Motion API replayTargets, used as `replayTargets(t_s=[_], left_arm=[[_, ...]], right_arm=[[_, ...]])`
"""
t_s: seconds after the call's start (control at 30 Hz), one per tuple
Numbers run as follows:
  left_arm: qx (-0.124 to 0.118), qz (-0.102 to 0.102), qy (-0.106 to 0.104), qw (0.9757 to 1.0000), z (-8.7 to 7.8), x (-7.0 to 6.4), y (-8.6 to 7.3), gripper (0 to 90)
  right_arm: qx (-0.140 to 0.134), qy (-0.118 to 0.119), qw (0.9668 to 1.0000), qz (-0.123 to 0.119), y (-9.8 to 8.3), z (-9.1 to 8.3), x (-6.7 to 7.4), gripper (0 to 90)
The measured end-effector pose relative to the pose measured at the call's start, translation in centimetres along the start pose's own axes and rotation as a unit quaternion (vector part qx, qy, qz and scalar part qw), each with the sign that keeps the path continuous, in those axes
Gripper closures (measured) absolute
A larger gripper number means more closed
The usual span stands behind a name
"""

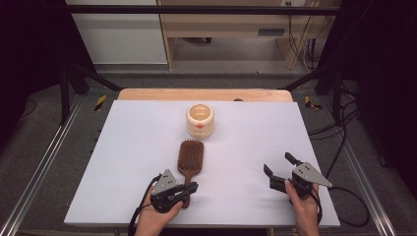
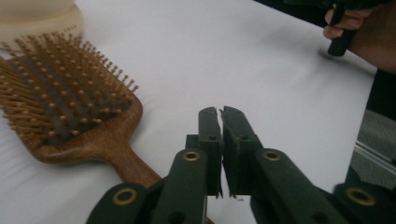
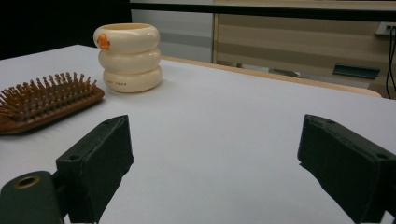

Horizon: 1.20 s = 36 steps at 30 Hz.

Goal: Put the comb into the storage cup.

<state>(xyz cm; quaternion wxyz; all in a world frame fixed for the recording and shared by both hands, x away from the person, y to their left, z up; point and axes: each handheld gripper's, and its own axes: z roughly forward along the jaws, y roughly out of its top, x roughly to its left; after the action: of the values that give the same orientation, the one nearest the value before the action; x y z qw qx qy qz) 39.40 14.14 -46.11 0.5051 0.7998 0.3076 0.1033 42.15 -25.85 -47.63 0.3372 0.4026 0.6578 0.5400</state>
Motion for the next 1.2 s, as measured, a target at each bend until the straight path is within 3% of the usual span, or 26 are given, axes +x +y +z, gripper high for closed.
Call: replayTargets(t_s=[0.13, 0.5, 0.7, 0.87, 1.2], left_arm=[[0.038, 0.002, 0.001, 0.9993, 0.9, -0.1, 0.0, 90.0], [0.087, 0.001, 0.009, 0.9962, 1.7, -0.4, -0.7, 90.0], [0.097, -0.002, 0.017, 0.9951, 1.8, -0.1, -1.0, 90.0], [0.098, -0.017, 0.016, 0.9949, 1.7, 0.5, -1.3, 90.0], [0.105, -0.018, 0.037, 0.9937, 1.1, 1.3, -1.6, 90.0]], right_arm=[[0.002, -0.001, 1.0, -0.002, 0.0, 0.0, 0.0, 10.2], [0.005, -0.002, 1.0, -0.005, 0.0, 0.1, 0.1, 10.4], [0.007, -0.004, 0.9999, -0.008, 0.0, 0.1, 0.1, 10.7], [0.006, -0.005, 0.9999, -0.007, 0.0, 0.0, 0.1, 10.7], [0.006, -0.002, 1.0, -0.007, 0.0, 0.1, 0.1, 10.7]])
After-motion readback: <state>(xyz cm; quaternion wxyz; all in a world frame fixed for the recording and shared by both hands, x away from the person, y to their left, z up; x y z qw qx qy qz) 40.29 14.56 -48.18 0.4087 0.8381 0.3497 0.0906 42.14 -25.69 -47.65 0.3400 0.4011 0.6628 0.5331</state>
